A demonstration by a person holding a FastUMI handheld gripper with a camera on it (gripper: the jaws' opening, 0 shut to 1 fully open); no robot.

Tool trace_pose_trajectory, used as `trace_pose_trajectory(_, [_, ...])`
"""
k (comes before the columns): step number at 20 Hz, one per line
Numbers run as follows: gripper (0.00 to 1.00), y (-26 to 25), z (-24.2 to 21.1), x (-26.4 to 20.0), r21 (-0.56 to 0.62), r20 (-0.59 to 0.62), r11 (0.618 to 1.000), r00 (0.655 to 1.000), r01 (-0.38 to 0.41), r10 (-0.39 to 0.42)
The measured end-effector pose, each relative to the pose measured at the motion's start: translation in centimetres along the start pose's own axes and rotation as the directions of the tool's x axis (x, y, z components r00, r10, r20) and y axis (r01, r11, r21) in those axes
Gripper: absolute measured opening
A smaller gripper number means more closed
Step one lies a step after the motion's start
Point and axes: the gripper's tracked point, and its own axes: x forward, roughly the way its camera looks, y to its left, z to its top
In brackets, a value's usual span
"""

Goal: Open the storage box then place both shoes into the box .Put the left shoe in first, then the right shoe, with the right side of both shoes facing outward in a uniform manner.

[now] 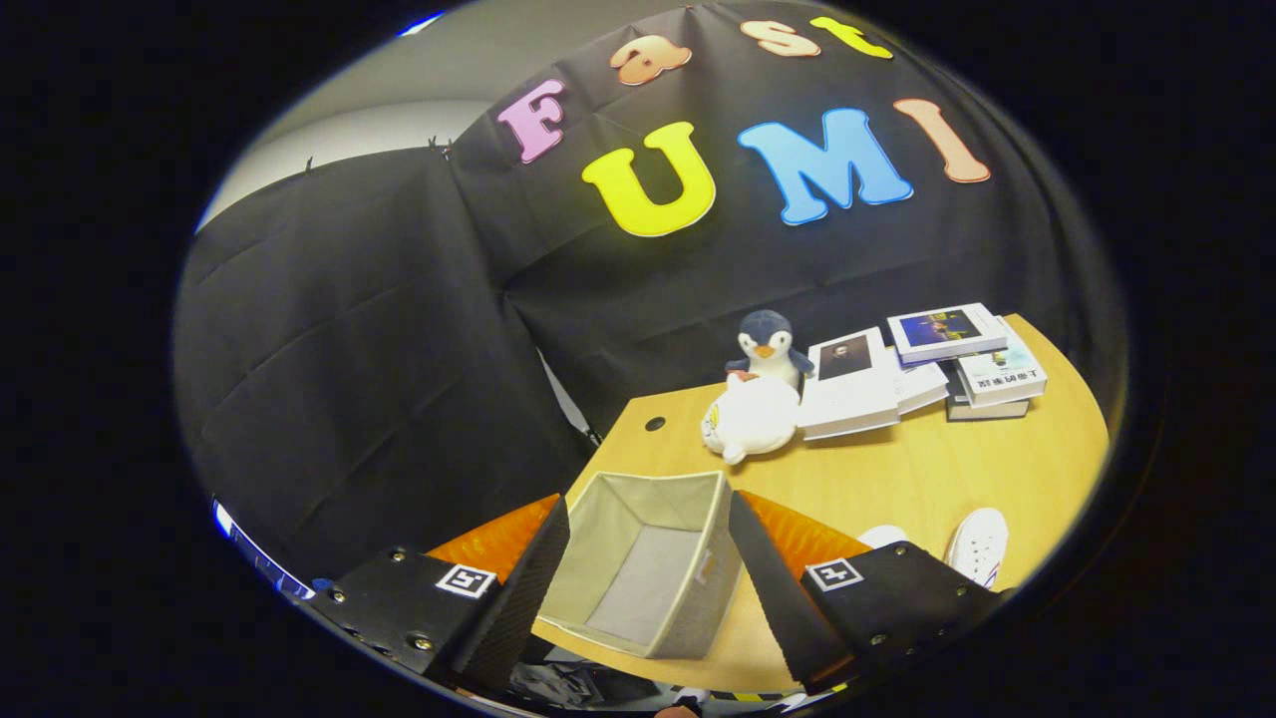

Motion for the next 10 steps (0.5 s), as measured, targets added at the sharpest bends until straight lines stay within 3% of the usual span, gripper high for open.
trace_pose_trajectory(10, [0.98, -9.9, -2.9, -0.6, 0.005, -0.056, 0.986, 0.984, 0.168, -0.168])
